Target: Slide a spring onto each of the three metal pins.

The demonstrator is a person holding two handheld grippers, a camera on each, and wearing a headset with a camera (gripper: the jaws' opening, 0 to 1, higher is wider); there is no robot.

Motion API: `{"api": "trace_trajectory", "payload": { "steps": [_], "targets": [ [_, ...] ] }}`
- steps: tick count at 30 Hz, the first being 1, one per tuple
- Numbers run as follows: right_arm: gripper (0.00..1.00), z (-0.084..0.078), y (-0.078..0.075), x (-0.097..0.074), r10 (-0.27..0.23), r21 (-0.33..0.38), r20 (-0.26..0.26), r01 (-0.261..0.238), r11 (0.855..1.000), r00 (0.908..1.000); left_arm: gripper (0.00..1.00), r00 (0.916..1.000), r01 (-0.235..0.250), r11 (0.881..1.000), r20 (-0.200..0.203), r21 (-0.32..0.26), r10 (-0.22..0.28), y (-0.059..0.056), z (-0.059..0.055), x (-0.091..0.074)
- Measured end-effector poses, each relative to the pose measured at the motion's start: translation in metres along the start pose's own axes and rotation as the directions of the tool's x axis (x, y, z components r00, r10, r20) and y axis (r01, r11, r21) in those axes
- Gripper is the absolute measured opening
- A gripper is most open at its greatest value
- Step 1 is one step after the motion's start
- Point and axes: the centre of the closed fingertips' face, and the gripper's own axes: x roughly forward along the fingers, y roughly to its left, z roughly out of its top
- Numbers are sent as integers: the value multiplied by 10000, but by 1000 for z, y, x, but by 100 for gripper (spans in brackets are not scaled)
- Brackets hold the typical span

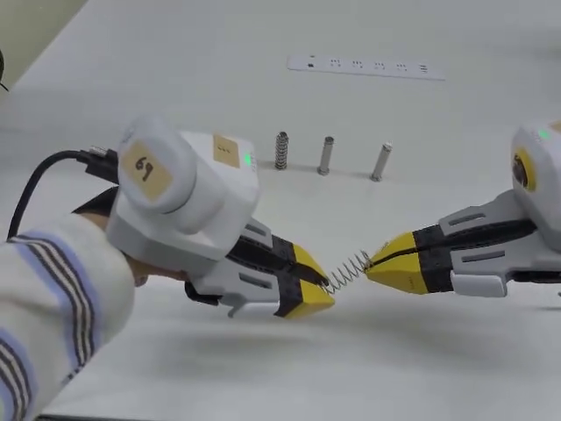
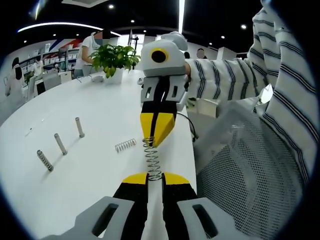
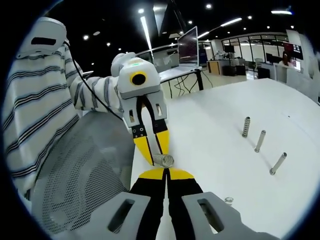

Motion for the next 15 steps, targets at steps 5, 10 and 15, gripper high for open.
{"api": "trace_trajectory", "payload": {
  "steps": [5, 10, 15],
  "targets": [
    [0, 1, 1, 0, 2, -184, -134, -5, 9998, 9999, 1, 9999, -137, 9998, 99, 166, 135, 2, 1, 2],
    [1, 4, 3, 0, 24, -331, -219, -32, 9994, 9998, 1, 9997, -139, 9996, 195, 244, 134, 2, 2, 5],
    [14, 5, 1, 1, -84, -456, -390, 66, 9989, 9992, 1, 9995, -100, 9994, 319, 320, 89, 1, 4, 9]
  ]
}}
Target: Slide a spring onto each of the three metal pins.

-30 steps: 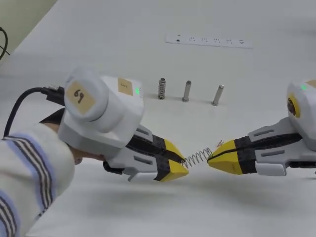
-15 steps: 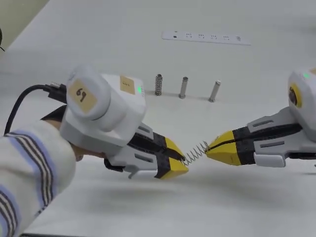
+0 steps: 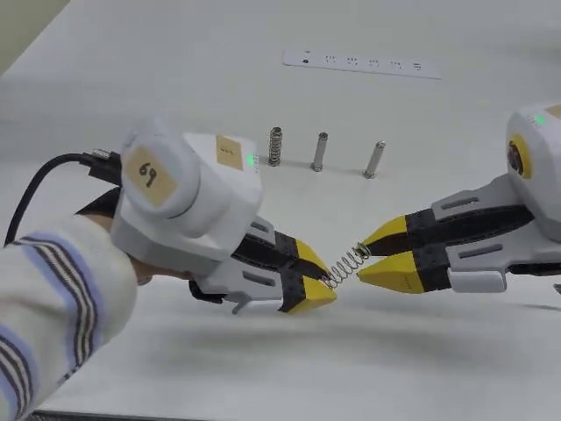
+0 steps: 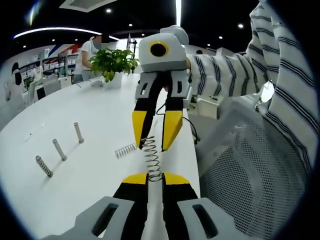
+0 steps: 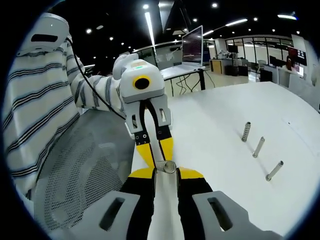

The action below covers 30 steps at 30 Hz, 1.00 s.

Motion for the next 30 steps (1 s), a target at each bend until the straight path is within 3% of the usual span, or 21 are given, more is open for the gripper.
{"api": "trace_trajectory", "payload": {
  "steps": [9, 13, 17, 27, 30],
  "targets": [
    [10, 2, -2, 0, -2, -255, -295, -5, 9997, 9996, 1, 9999, 11, 9999, 115, 166, -13, 1, 3, 3],
    [10, -4, -2, -3, 47, -634, -1090, -116, 9979, 9940, 1, 9999, -90, 9996, 147, 274, 86, 3, 3, 5],
    [10, -1, -4, -4, 58, -824, -1338, -169, 9965, 9910, 1, 9996, -147, 9996, 252, 232, 141, 3, 6, 7],
    [9, -1, 0, -3, 254, -1673, -2427, -676, 9836, 9698, 1, 9988, -314, 9987, 397, 413, 298, 4, 10, 10],
    [9, -2, 0, -3, 298, -1902, -2810, -861, 9780, 9593, 1, 9982, -395, 9983, 472, 422, 375, 6, 11, 9]
  ]
}}
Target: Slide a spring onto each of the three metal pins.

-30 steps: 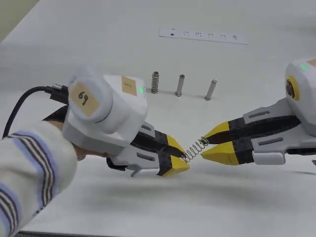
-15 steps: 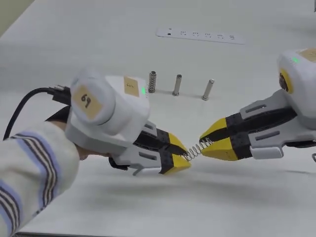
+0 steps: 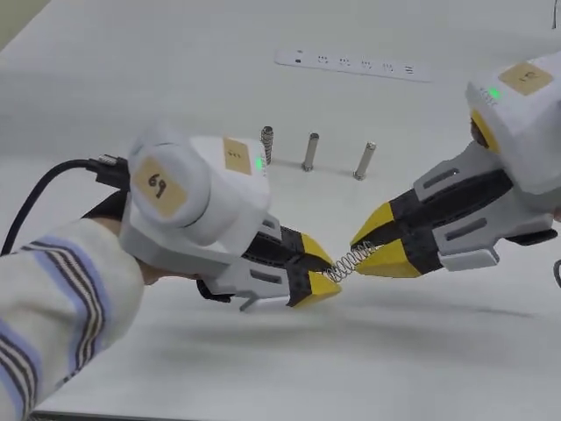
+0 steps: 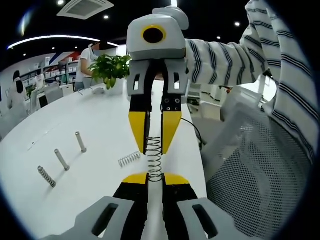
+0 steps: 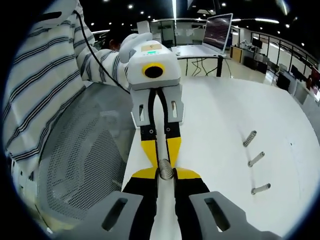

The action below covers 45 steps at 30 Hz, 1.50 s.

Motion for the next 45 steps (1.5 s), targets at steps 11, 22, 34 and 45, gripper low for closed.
{"api": "trace_trajectory", "payload": {
  "steps": [11, 22, 34, 45],
  "targets": [
    [9, -3, 1, 3, 333, -1175, -1500, -512, 9917, 9881, 1, 9991, -168, 9998, 386, 61, 165, 2, 7, 2],
    [9, -4, -2, 2, 321, -1868, -2800, -873, 9785, 9595, 1, 9974, -287, 9995, 672, 128, 278, 4, 12, 4],
    [8, 0, -10, 4, -7, -1111, -3777, -446, 9928, 9259, 1, 9941, -573, 9983, 917, -88, 579, 9, 13, 1],
    [8, 2, -14, 7, -137, -789, -4026, -198, 9967, 9153, 2, 9915, -734, 9965, 1047, -412, 774, 12, 10, -5]
  ]
}}
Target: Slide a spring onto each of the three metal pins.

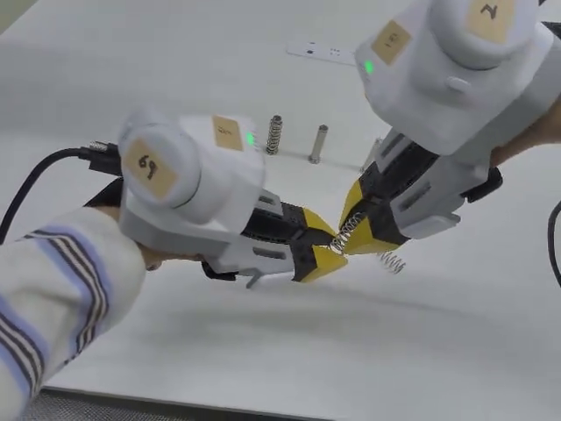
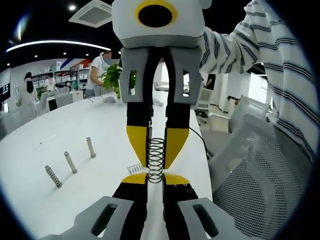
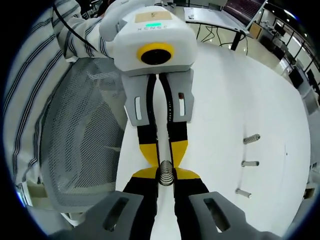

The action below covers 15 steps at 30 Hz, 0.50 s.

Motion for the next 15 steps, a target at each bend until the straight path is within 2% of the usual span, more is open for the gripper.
{"api": "trace_trajectory", "payload": {
  "steps": [4, 9, 12, 15],
  "targets": [
    [8, 0, 0, 3, 26, 265, -90, -24, 9996, 10000, 3, 9998, 65, 9998, 167, -192, -62, -1, 1, -3],
    [8, 1, -2, 3, 20, 553, -39, -18, 9985, 10000, 11, 9998, -87, 9995, 150, -301, 92, 3, -2, -6],
    [8, 0, -5, 3, 44, 625, -62, -40, 9980, 10000, 12, 9996, -266, 9981, 27, -560, 268, 8, -8, -10],
    [8, -1, -7, 3, 0, 656, -107, 7, 9978, 9999, 21, 9991, -400, 9961, -136, -786, 390, 11, -17, -14]
  ]
}}
